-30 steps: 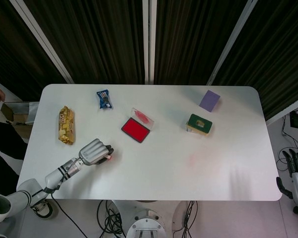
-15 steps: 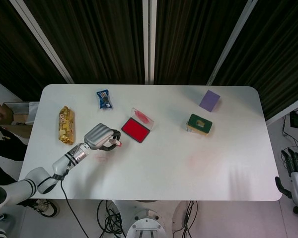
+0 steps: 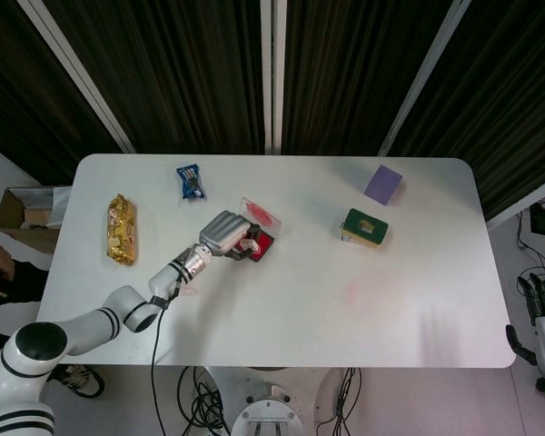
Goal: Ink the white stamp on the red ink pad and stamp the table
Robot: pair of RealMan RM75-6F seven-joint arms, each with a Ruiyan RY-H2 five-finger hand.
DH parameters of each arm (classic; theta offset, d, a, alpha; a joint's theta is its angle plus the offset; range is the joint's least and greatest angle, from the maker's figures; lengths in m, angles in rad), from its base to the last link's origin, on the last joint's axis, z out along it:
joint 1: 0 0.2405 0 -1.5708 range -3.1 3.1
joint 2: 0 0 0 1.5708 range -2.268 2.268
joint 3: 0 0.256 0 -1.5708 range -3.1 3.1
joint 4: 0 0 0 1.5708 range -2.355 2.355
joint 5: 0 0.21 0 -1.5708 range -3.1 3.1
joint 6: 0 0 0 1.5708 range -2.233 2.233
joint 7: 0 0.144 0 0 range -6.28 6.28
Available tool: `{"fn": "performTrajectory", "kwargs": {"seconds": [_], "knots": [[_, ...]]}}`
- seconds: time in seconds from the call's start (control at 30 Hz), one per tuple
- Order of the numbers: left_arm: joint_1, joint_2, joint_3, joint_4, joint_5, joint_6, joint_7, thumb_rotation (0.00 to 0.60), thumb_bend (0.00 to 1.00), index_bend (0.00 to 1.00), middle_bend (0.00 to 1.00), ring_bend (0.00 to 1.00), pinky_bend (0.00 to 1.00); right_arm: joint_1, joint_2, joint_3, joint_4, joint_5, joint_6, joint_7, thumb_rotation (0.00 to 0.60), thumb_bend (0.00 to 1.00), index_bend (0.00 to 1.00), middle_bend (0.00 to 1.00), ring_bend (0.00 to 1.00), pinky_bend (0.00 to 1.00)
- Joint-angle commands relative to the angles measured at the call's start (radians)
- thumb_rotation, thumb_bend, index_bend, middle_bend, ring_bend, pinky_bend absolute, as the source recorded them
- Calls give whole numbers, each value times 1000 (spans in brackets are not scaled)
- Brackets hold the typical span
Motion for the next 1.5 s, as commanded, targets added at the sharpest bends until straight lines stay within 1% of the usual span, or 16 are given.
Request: {"fn": "performTrajectory", "kwargs": {"seconds": [0.03,0.23,0.53,1.03,1.2,1.33,1.4,1.5], "knots": [[-34,-65,-18,88,-36,-48,26,600,413,617,617,1000,1000,-2,0,-1,4,2,-1,3,600,320,0,0,0,0],[-46,-108,-7,182,-35,-55,31,600,415,618,616,1000,1000,-6,5,0,10,6,2,13,600,320,0,0,0,0],[-55,-155,6,277,-37,-75,-5,600,417,617,617,1000,1000,2,3,2,6,7,-10,10,600,325,0,0,0,0],[-67,-202,31,357,-21,-89,-45,600,427,618,617,1000,1000,2,2,2,5,14,-17,5,600,325,0,0,0,0],[-65,-202,39,366,-17,-89,-50,600,430,618,617,1000,1000,2,2,2,7,13,-17,7,600,327,0,0,0,0],[-69,-184,24,350,-23,-71,-62,600,430,618,617,1000,1000,0,3,3,8,11,-11,11,600,326,0,0,0,0],[-72,-159,11,324,-30,-62,-69,600,429,618,617,1000,1000,0,5,4,6,11,-10,12,600,325,0,0,0,0],[-69,-82,-6,236,-43,-57,-69,600,430,618,617,1000,1000,2,6,6,9,12,-12,16,600,326,0,0,0,0]]}}
